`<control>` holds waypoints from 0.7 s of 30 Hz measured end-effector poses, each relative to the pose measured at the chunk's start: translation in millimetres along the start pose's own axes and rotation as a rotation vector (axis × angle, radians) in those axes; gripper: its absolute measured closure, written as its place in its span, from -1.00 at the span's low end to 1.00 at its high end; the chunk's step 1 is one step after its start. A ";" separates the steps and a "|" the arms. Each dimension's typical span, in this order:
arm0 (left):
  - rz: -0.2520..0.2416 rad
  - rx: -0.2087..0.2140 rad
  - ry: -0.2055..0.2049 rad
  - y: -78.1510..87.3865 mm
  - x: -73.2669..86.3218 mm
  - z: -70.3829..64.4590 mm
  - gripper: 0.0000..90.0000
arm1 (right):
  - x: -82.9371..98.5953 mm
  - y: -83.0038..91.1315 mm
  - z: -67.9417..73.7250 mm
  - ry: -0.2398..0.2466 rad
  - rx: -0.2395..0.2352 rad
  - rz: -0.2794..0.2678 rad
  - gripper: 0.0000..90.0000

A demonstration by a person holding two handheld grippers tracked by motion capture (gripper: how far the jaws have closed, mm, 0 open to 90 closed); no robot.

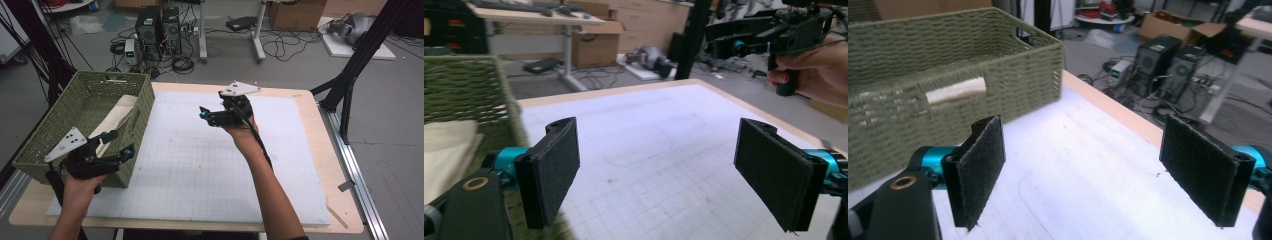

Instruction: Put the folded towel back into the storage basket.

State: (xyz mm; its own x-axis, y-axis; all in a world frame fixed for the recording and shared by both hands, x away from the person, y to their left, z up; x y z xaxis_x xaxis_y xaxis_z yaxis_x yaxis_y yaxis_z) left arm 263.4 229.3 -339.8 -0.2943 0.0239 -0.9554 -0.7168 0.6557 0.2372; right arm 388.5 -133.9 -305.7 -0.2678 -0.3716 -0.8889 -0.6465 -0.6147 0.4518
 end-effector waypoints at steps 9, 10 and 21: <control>0.012 0.101 -0.009 -24.5 -0.2 -10.6 -0.60 | 42.0 47.8 -12.2 -0.036 0.073 0.002 -0.62; 0.013 0.106 -0.012 -27.0 0.2 -12.1 -0.61 | 46.1 51.9 -13.5 -0.038 0.084 0.005 -0.62; 0.010 0.182 -0.054 -47.2 7.1 -24.1 -0.60 | 90.5 89.5 -16.4 -0.082 0.169 0.007 -0.62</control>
State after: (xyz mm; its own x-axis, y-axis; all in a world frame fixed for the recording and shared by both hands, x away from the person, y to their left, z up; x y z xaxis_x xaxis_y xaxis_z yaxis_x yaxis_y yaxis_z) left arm 279.9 180.4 -353.6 -0.2626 0.0683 -0.9625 -0.5867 0.7807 0.2154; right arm 318.2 -234.0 -344.4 -0.3255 -0.3138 -0.8920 -0.7534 -0.4840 0.4451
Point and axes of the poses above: each handheld gripper's, and its own axes: y roughly backward along the jaws, x roughly out of its underside, z roughly to its left, the point moved 1 cm from there along -y, roughly forward along the jaws, and after that the axes turned 5 degrees about z, right-handed, at the moved point
